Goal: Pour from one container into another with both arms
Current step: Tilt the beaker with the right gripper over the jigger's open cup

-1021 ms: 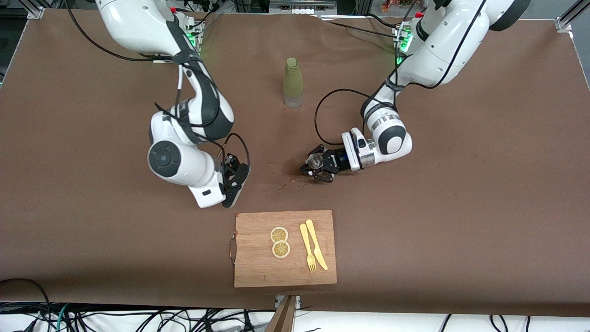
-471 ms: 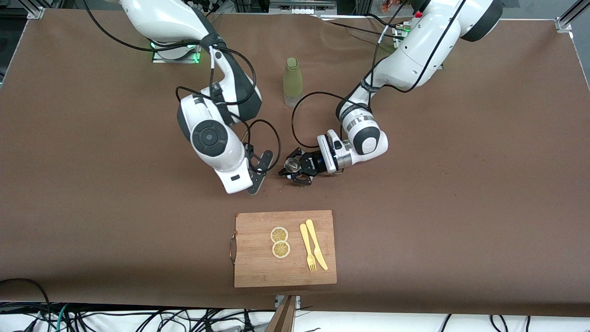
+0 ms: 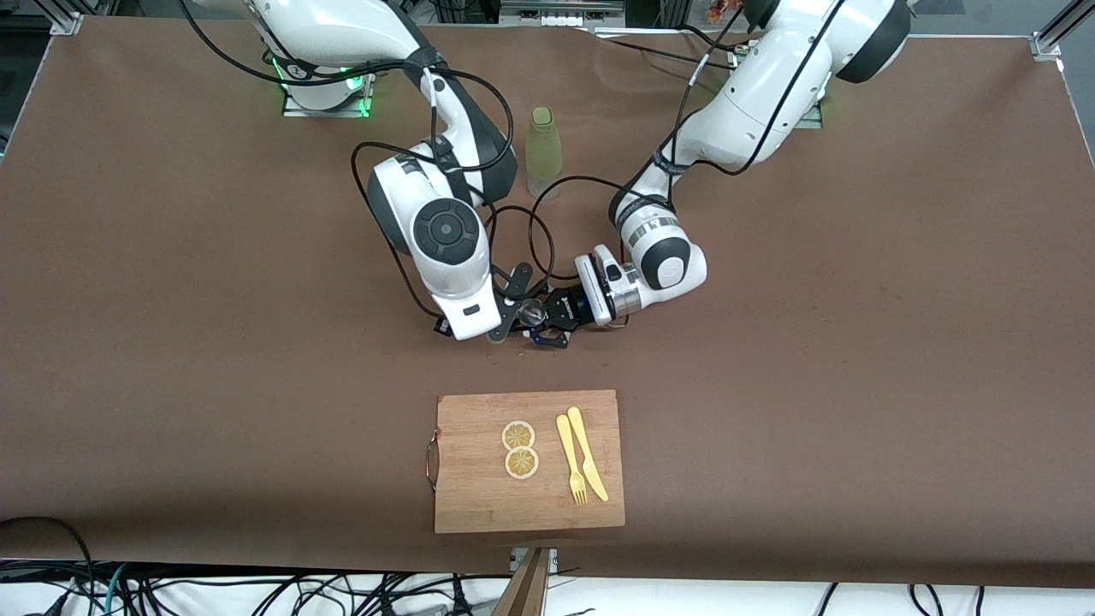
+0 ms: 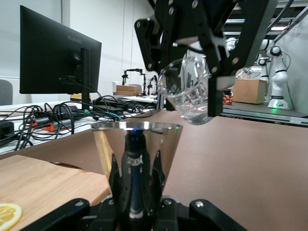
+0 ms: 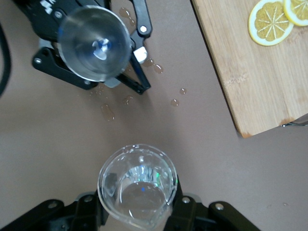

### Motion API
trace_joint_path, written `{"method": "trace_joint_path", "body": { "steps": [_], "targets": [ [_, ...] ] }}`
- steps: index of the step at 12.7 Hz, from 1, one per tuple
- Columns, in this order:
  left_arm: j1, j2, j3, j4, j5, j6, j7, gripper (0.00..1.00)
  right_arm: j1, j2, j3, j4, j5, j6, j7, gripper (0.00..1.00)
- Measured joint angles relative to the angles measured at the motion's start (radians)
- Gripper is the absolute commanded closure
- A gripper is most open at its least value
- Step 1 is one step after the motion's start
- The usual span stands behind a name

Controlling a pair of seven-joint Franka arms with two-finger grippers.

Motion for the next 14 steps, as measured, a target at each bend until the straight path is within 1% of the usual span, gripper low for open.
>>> {"method": "trace_joint_path", "body": {
  "steps": [2,6,8,10,11,14],
  "targets": [
    [-0.031,0.018,0.023,0.022,-0.025,0.001,0.002,1.0,0.014,0.0,-0.001,0.007,-0.031,-0.006,0.007,0.92],
    [-0.048,0.034,0.033,0.046,-0.043,0.001,0.003,1.0,0.048,0.002,-0.003,0.015,-0.118,-0.033,0.032,0.92],
    [-0.079,0.037,0.064,0.054,-0.089,0.001,0.004,1.0,0.061,0.006,-0.003,0.02,-0.146,-0.043,0.041,0.92],
    [-0.135,0.039,0.115,0.055,-0.142,0.002,0.004,1.0,0.066,0.015,-0.004,0.045,-0.179,-0.067,0.042,0.92],
    [-0.152,0.039,0.129,0.056,-0.147,0.002,0.004,1.0,0.067,0.024,-0.004,0.064,-0.192,-0.078,0.042,0.92],
    [-0.164,0.039,0.136,0.066,-0.15,0.01,0.004,1.0,0.075,0.057,-0.019,0.112,-0.21,-0.088,0.042,0.92]
  ]
}}
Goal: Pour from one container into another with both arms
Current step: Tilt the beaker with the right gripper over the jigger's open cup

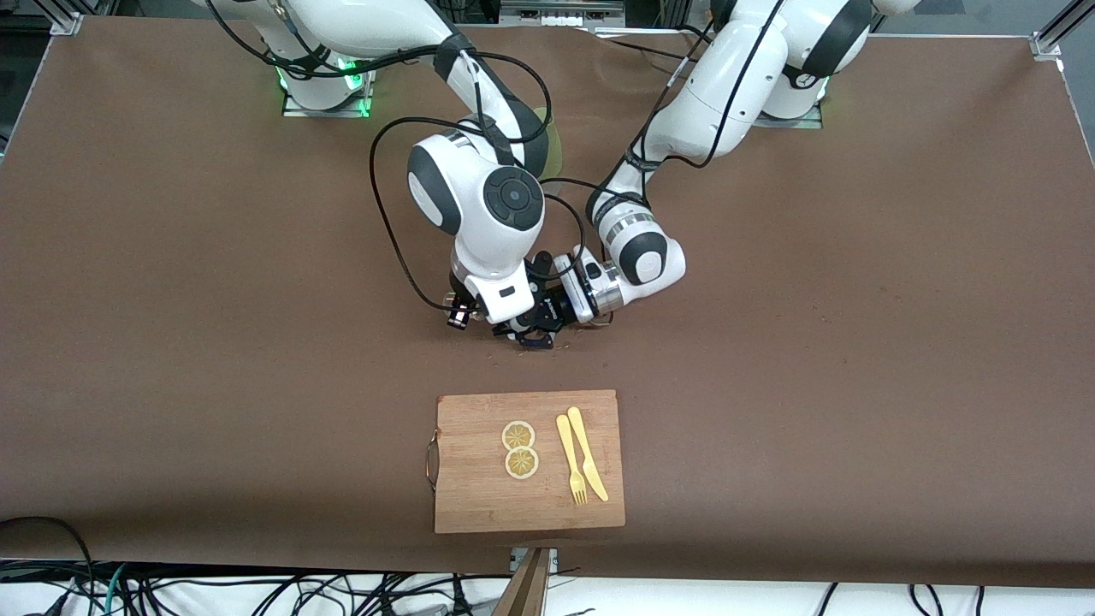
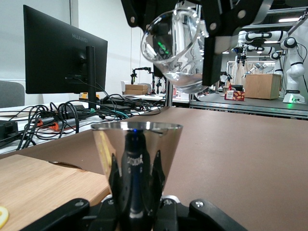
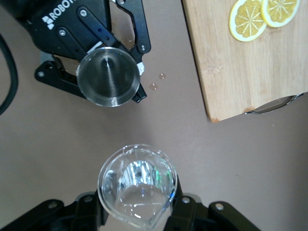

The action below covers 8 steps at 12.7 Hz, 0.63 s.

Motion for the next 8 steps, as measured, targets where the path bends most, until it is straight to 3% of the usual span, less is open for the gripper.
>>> {"method": "trace_joint_path", "body": {
  "steps": [8],
  "targets": [
    [-0.038,0.0,0.041,0.01,-0.036,0.009,-0.002,1.0,0.052,0.037,-0.024,0.031,-0.102,-0.009,0.0,0.92]
  ]
}}
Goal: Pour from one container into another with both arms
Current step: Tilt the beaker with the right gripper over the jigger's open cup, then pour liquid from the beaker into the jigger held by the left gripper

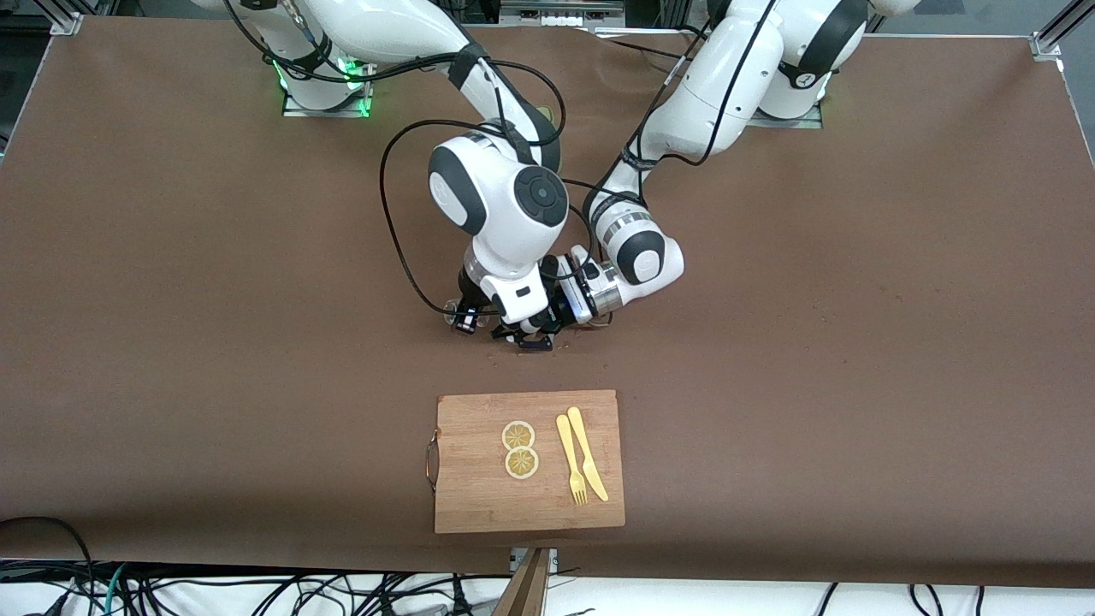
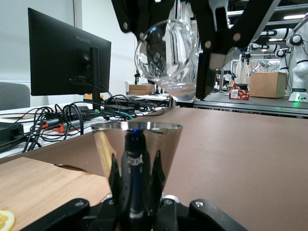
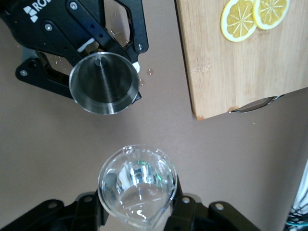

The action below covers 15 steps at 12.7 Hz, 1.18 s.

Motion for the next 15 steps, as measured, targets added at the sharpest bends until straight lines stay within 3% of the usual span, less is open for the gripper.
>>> {"method": "trace_joint_path", "body": {
  "steps": [15],
  "targets": [
    [-0.094,0.001,0.082,0.005,-0.068,0.018,-0.008,1.0,0.09,0.04,-0.026,0.034,-0.168,-0.035,0.0,0.91]
  ]
}}
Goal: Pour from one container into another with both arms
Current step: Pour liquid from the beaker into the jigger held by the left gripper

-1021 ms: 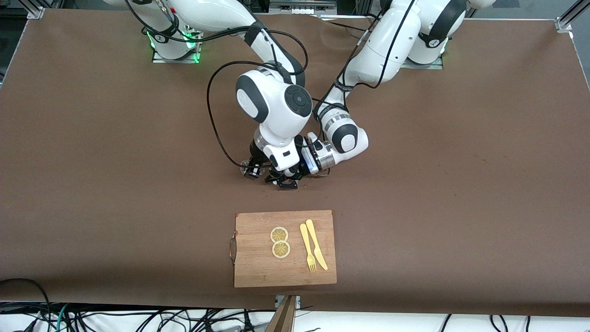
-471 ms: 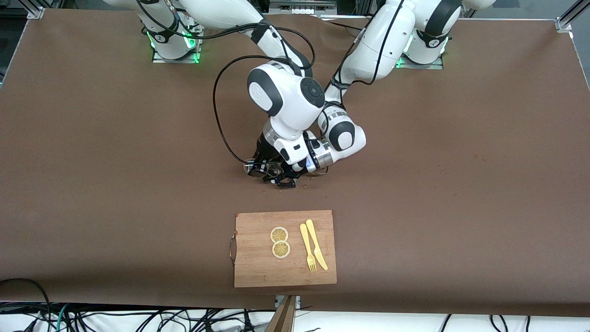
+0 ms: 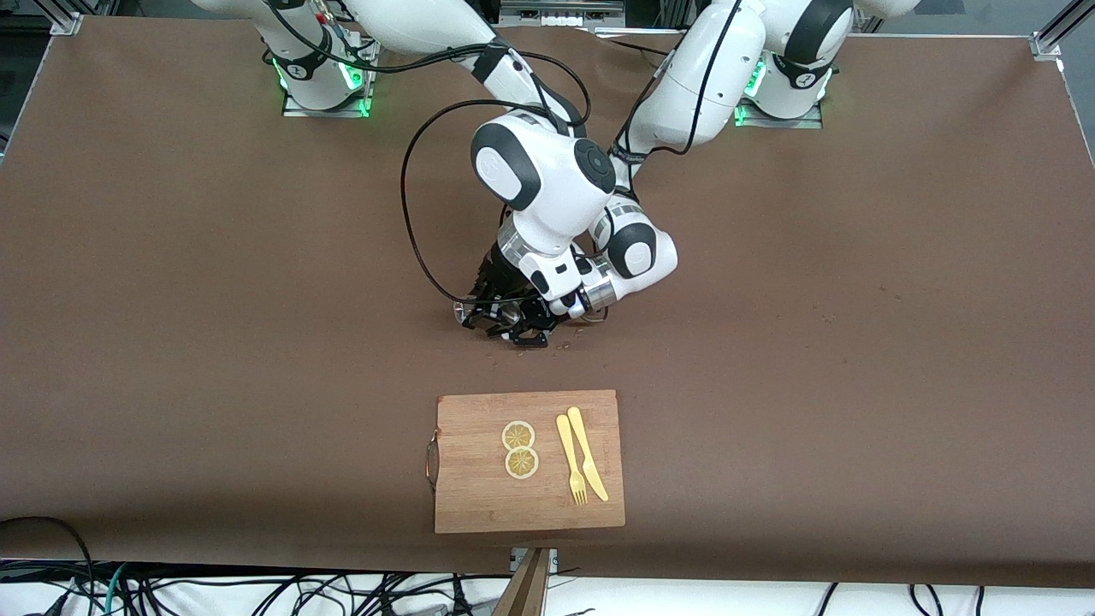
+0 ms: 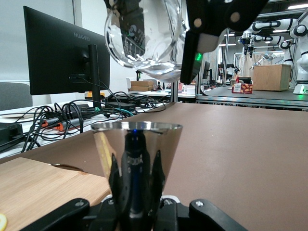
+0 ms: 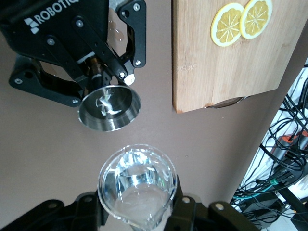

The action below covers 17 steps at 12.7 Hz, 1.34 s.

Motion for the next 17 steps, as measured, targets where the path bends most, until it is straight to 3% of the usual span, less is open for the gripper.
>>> {"method": "trace_joint_path", "body": {
  "steps": [17],
  "targets": [
    [-0.029,0.026,0.026,0.038,-0.031,0.004,-0.005,1.0,0.028,0.028,-0.005,0.001,-0.102,-0.016,0.0,0.91]
  ]
}}
